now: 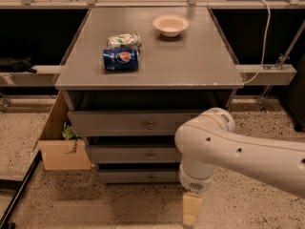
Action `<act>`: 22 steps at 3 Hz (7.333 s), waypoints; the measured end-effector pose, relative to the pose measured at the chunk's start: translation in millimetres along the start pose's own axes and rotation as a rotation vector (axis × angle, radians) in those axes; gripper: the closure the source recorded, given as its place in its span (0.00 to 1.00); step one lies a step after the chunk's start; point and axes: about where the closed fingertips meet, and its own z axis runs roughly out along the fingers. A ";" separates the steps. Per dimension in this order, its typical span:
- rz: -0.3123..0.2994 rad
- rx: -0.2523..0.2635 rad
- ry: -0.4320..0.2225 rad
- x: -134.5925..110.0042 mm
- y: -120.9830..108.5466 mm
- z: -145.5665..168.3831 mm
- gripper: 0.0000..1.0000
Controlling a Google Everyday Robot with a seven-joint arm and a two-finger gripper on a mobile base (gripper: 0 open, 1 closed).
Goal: Open middle drawer
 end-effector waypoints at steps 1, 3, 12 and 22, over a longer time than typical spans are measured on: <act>0.095 -0.114 -0.001 32.9 -15.4 39.0 0.00; 0.068 -0.111 0.018 26.6 -10.9 47.6 0.00; -0.118 0.139 -0.050 -73.6 -65.6 22.0 0.00; 0.067 0.135 -0.236 11.6 -77.0 161.6 0.00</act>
Offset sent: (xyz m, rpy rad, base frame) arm 0.0047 -0.0293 -0.0335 0.0145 0.0944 -0.0788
